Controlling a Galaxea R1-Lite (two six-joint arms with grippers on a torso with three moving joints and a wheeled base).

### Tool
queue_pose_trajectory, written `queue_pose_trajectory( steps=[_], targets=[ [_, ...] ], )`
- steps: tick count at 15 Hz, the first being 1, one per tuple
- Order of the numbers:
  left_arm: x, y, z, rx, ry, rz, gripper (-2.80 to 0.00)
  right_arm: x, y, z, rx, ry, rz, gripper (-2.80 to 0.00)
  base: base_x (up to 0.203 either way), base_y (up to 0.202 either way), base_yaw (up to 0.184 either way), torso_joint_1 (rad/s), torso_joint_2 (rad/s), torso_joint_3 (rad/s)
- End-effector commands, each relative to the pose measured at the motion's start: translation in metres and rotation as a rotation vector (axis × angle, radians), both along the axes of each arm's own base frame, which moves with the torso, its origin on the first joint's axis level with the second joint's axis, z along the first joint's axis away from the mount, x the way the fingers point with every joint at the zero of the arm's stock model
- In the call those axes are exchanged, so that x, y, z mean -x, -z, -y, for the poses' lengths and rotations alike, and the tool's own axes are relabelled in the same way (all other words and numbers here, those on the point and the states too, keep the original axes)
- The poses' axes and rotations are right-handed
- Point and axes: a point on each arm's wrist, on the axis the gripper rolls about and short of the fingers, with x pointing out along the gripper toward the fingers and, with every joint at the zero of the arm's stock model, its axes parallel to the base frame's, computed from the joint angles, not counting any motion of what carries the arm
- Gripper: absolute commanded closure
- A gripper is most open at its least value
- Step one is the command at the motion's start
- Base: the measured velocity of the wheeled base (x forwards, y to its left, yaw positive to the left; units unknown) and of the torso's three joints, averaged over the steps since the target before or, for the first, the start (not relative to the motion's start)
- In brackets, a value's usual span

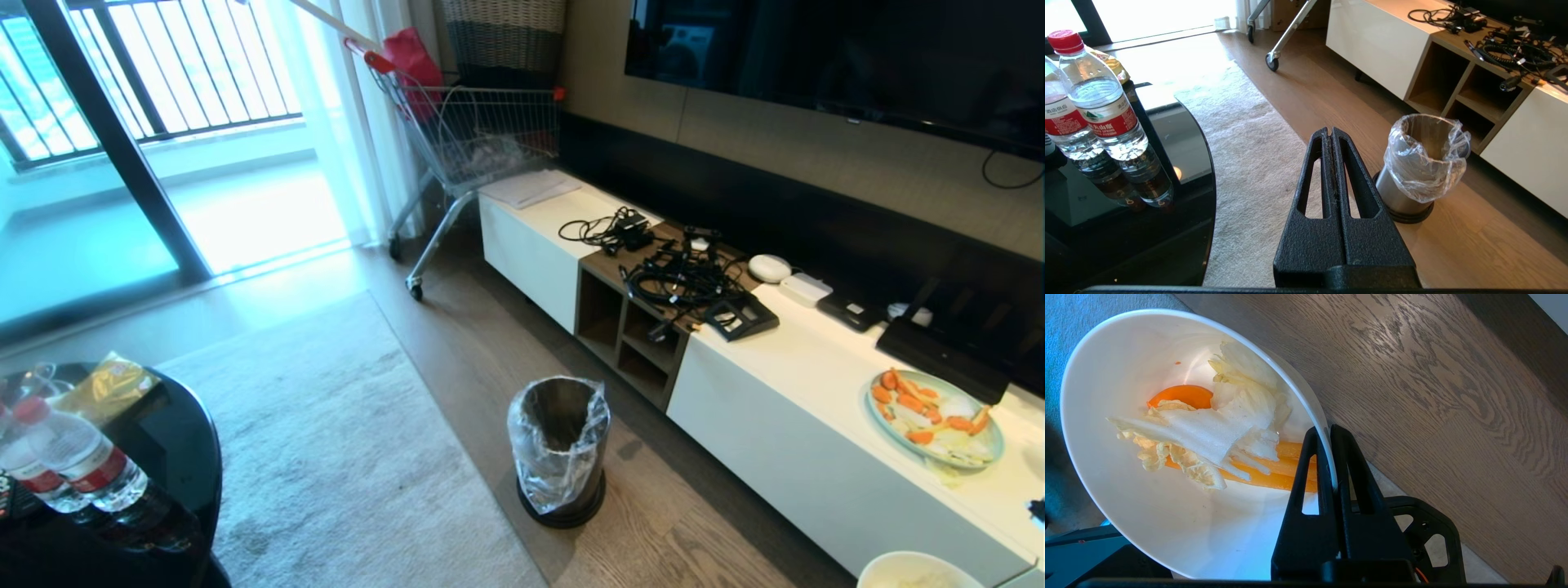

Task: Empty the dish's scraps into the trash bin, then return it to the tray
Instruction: Move the bowl over the trash can

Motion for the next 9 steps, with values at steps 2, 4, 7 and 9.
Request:
queue_pose_trajectory(
  steps=[2,4,7,9],
  targets=[
    [0.0000,0.0000,0.0000,0.002,0.000,0.001,0.00,0.0002,-0.0007,0.0000,0.000,0.001,0.005,0.00,0.000,0.000,0.000,0.000,0.00,0.000],
    [0.0000,0.0000,0.0000,0.000,0.000,0.001,0.00,0.0013,-0.0004,-0.0001,0.001,0.001,0.005,0.00,0.000,0.000,0.000,0.000,0.00,0.000],
    [0.0000,-0.0001,0.0000,0.000,0.000,0.000,0.00,0.0021,-0.0004,-0.0001,0.002,-0.001,0.008,0.00,0.000,0.000,0.000,0.000,0.00,0.000],
    [0.0000,0.0000,0.0000,0.000,0.000,0.001,0.00,0.0017,-0.0001,-0.0001,0.001,0.001,0.005,0.00,0.000,0.000,0.000,0.000,0.00,0.000]
  ],
)
